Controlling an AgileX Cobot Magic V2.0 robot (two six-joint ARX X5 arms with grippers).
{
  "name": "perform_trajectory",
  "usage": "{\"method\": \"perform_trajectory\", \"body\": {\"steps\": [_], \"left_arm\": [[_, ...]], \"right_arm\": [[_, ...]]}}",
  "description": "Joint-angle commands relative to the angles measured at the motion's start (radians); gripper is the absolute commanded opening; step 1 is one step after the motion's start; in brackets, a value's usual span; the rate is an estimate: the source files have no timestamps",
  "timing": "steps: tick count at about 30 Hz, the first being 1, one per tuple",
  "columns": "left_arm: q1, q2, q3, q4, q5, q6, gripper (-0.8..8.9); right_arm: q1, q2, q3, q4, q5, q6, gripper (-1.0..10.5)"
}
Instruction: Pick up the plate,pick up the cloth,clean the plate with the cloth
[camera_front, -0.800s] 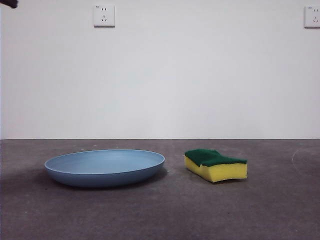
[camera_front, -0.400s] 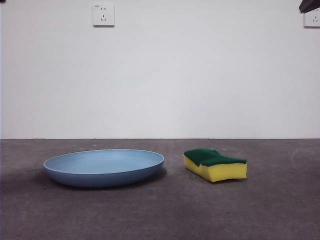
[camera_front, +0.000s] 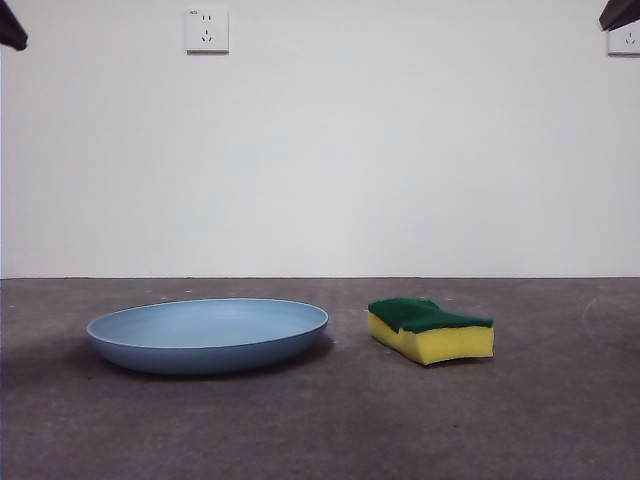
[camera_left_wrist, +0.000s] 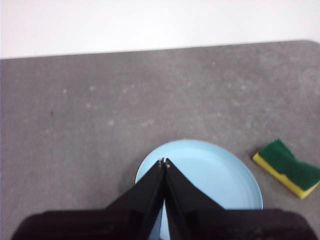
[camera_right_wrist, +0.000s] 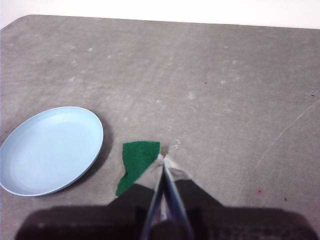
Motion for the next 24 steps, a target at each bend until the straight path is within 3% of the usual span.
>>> {"method": "perform_trajectory", "body": {"steps": [1,6,12,24], "left_arm": [[0.027,-0.069,-0.009,-0.008,-0.028,0.126,-0.03],[0.130,-0.212,-0.103,0.066,-0.014,0.149,-0.03],[0.243,-0.417,-0.337,0.160,-0.013,0.146,-0.03],[0.275,-0.615,-0.586,0.209,-0.013,0.146,-0.03]], "right_arm": [[0.000,-0.001,-0.005,0.003,0.003,0.003,0.0],[0.000,-0.001,-0.005,0.003,0.003,0.003,0.0],[0.000,-0.001,-0.005,0.003,0.003,0.003,0.0],[0.000,-0.002,-0.005,0.003,0.003,0.003,0.0]]}}
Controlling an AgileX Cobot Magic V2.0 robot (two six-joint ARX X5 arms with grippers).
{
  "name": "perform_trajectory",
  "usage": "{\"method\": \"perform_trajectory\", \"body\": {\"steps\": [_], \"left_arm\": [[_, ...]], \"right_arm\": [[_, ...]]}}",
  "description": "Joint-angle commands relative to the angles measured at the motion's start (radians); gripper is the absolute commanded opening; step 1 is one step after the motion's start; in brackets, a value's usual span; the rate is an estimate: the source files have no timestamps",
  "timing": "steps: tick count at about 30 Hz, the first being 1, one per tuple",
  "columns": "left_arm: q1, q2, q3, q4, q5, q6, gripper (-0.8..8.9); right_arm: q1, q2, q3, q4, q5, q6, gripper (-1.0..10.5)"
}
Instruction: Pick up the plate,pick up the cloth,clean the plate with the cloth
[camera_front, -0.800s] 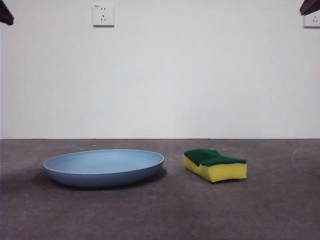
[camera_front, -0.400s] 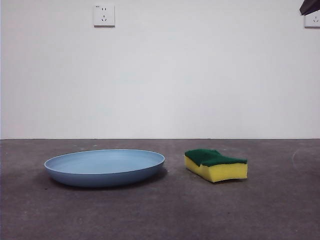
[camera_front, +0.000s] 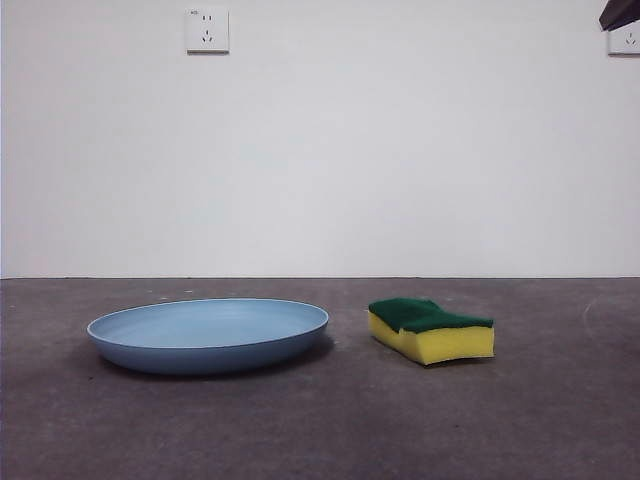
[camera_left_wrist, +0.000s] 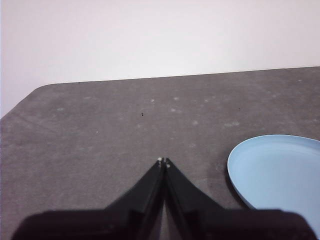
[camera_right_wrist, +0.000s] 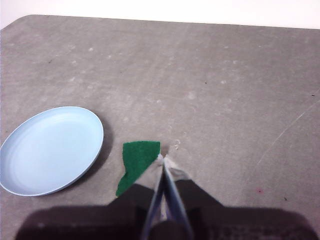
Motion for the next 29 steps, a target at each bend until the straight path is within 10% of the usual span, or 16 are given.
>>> {"method": "perform_trajectory", "body": {"steps": [1,29], "left_arm": [[0.003,-0.014,-0.039,0.033,0.000,0.010,-0.03],[0.074,-0.014,-0.086,-0.019,0.047,-0.018,-0.03]], "right_arm": [[0.000,-0.002,-0.005,0.004,0.003,0.003,0.0],[0.000,-0.001,-0.005,0.003,0.003,0.003,0.0]]}}
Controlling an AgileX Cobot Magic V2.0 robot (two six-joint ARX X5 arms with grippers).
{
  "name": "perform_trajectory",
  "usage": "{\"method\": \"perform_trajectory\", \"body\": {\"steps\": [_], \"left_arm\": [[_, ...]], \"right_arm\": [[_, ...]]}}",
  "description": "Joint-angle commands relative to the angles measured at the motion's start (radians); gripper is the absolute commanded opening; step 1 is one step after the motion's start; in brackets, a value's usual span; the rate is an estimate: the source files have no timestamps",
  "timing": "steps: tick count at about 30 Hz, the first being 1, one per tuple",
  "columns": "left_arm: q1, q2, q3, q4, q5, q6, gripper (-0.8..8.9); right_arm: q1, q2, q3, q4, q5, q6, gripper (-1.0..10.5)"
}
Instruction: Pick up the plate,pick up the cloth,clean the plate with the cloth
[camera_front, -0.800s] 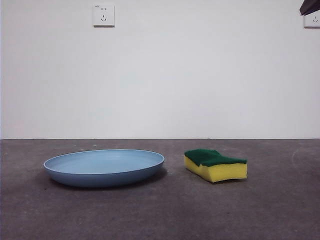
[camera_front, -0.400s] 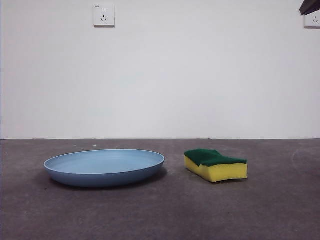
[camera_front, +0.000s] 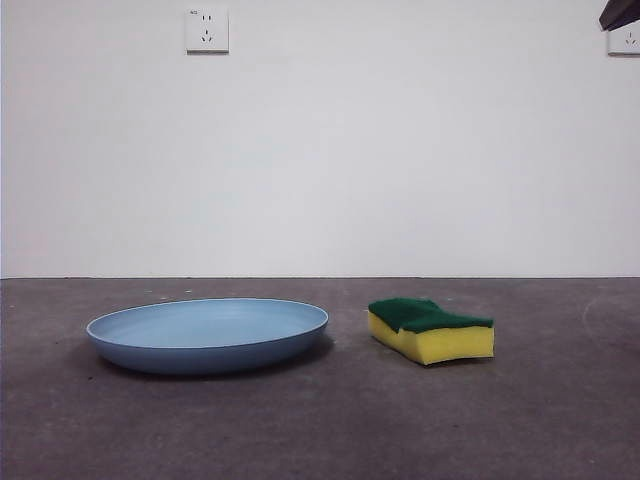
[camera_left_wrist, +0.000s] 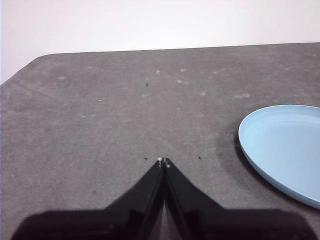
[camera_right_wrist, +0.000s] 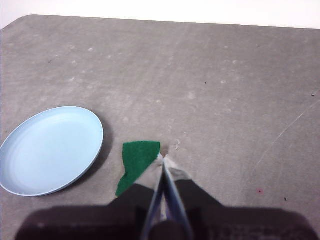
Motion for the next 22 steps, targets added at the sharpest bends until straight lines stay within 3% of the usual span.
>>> {"method": "perform_trajectory", "body": {"steps": [1,19,22], "left_arm": [[0.003,-0.002,-0.014,0.003,-0.001,-0.009,-0.03],[0.003,-0.002,-0.014,0.003,-0.001,-0.009,-0.03],[0.003,-0.002,-0.014,0.003,-0.001,-0.009,-0.03]], "right_arm": [[0.000,-0.002,-0.005,0.004,0.003,0.003,0.0],[0.001,-0.004,-0.005,0.000,0.002,0.000,0.0],[-0.029,-0.033,-0.005,0.000,0.028,-0.068,0.0]]}}
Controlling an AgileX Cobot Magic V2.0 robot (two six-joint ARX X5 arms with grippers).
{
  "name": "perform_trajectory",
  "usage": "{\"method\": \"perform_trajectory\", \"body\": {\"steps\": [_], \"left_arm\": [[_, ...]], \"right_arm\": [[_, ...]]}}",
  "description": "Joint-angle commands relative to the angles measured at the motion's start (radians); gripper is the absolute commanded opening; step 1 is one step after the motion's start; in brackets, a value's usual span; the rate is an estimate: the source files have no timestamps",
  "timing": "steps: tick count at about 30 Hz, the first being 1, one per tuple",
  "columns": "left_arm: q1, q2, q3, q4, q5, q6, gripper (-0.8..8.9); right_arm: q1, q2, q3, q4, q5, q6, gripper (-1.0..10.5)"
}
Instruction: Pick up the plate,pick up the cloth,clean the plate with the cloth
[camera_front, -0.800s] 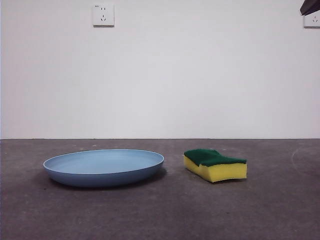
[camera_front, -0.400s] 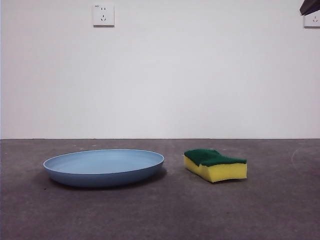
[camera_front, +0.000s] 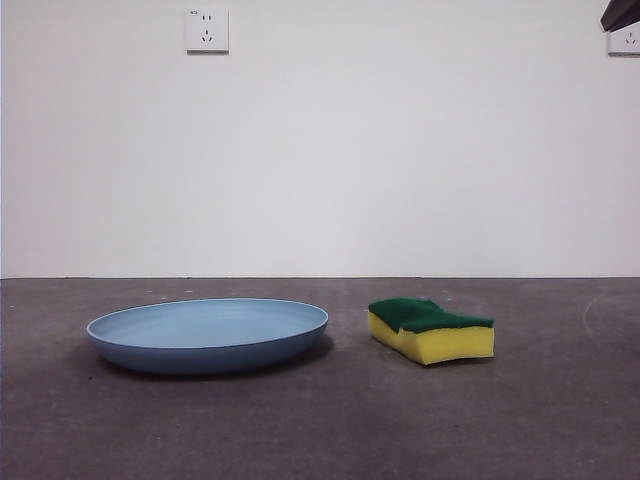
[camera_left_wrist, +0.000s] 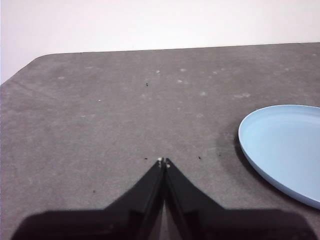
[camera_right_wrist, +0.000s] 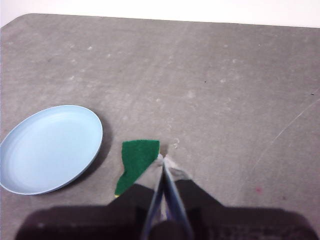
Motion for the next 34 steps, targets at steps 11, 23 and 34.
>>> {"method": "perform_trajectory", "body": {"steps": [11,23,34], "left_arm": [[0.003,-0.002,-0.014,0.004,0.000,-0.009,-0.03],[0.003,-0.002,-0.013,0.004,-0.001,-0.009,-0.03],[0.003,-0.002,-0.013,0.004,-0.001,-0.009,-0.03]], "right_arm": [[-0.299,-0.278,-0.200,0.115,0.014,-0.129,0.0],[-0.419,-0.566,-0.615,0.340,-0.214,-0.124,0.0],[-0.420,-0.683,-0.739,0.341,-0.218,-0.079,0.0]]}}
